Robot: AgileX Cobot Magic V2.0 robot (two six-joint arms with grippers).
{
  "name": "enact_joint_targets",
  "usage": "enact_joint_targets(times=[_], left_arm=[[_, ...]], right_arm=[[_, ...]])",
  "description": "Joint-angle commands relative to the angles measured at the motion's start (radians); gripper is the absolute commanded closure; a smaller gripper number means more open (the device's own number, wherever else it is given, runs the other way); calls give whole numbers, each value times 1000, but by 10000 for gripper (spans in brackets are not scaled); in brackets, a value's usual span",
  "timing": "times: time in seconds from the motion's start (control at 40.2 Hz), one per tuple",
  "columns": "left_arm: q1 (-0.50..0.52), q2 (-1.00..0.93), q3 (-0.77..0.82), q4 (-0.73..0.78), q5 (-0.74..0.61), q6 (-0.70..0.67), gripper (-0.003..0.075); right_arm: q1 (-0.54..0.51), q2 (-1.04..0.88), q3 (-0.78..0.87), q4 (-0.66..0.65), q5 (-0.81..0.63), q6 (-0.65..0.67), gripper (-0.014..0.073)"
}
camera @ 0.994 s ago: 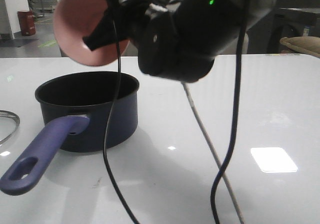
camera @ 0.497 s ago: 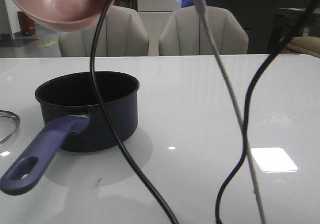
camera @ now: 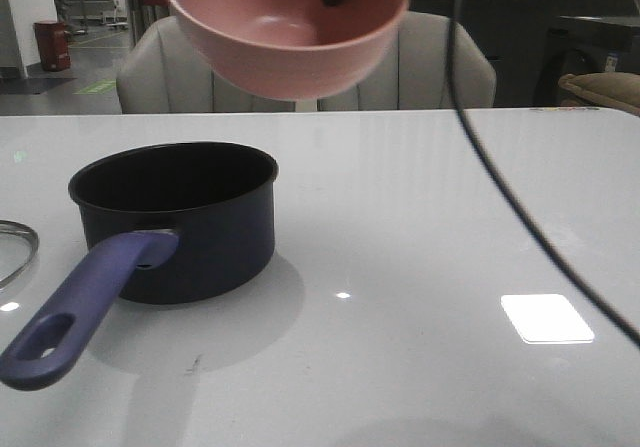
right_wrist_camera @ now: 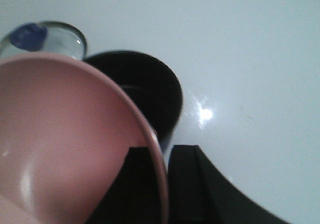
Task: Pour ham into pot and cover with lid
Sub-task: 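Return the empty bowl to the table and release it with the right gripper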
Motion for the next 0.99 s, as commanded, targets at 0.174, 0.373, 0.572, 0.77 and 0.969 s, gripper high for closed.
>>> enact_joint_targets(times=[0.174, 0.373, 0.572, 0.77, 0.969], left_arm=[[-7, -9, -24, -3, -77, -4, 82], [-7, -9, -24, -3, -77, -4, 82], [-7, -9, -24, -3, -77, -4, 82], [-7, -9, -24, -3, -77, -4, 82], [-7, -9, -24, -3, -77, -4, 82]], right_arm=[[-201, 3, -31, -301, 80, 449, 459], [-262, 88, -31, -300, 141, 472, 459], [-269, 183, -31, -296, 135, 474, 459], [-269, 254, -32, -291, 85, 523, 454], [-269, 290, -32, -291, 62, 523, 385]])
